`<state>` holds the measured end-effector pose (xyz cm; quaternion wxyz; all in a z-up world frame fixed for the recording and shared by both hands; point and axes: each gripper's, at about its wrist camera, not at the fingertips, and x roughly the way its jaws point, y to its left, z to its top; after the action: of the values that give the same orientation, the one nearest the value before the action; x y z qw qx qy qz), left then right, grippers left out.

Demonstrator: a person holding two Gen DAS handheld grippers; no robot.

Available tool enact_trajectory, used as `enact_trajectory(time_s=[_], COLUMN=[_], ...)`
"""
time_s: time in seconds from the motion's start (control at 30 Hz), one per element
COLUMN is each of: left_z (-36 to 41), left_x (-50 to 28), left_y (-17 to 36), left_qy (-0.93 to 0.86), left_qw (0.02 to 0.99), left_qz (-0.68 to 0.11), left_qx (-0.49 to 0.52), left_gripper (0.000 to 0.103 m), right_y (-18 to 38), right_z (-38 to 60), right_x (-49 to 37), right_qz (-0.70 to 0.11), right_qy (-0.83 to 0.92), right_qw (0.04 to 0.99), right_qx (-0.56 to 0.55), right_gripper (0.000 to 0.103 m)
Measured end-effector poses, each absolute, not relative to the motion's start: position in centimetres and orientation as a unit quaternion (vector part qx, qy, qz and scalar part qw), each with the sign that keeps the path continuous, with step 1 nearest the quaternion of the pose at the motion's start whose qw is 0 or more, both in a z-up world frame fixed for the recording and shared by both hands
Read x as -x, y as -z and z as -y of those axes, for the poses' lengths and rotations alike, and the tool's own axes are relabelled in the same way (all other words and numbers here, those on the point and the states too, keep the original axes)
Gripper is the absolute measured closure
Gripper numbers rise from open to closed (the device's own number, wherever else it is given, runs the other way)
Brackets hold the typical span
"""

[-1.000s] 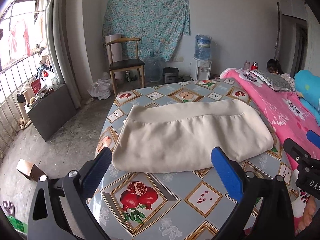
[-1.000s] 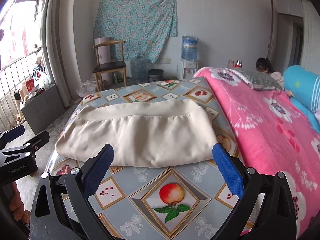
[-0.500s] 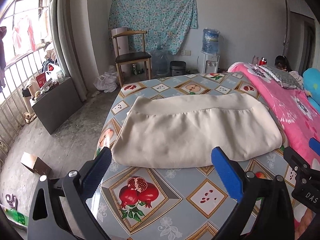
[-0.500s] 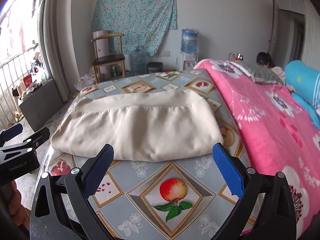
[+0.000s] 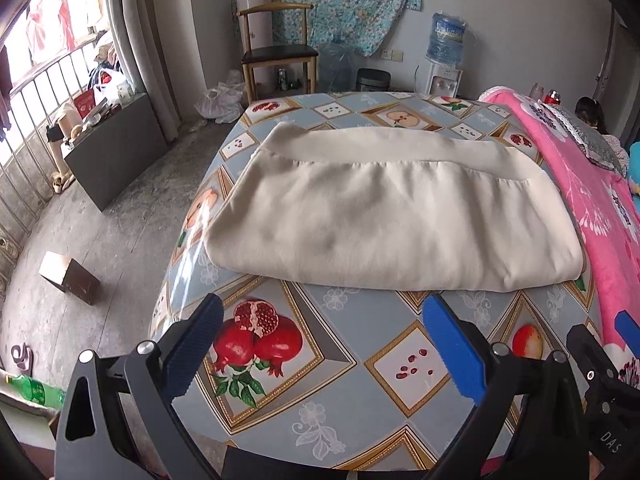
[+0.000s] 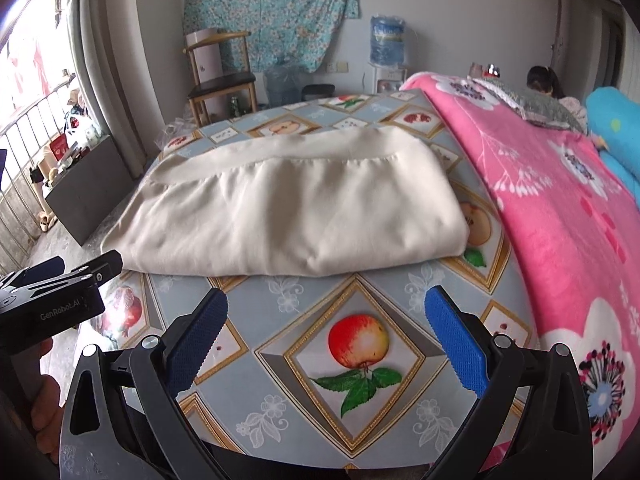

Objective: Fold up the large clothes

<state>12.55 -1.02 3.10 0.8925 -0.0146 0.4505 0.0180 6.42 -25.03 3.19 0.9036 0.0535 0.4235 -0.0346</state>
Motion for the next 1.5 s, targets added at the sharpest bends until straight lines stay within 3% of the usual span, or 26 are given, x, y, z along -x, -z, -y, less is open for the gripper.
enact_trajectory(time_s=[0.57,1.5], left_z=[1.0,0.8], left_x=[-12.9,-13.0], left_y=[-1.2,-0.8], left_qy=[-0.011,-0.001], left_qw=[0.873,0.87], left_qz=[-0.488,-0.494], left_qx=[0.005,0.01], left_gripper=[0.005,0.005], right_y=[-0.8,-1.1], right_z=[24.4,24.5], right_x=[-7.7,-8.0], right_qz=[-0.476,-0.477], right_qy=[0.026,0.035], right_qw=[0.878,0.877], right_qx=[-0.041,-0.039], right_gripper=[0.007,0.007])
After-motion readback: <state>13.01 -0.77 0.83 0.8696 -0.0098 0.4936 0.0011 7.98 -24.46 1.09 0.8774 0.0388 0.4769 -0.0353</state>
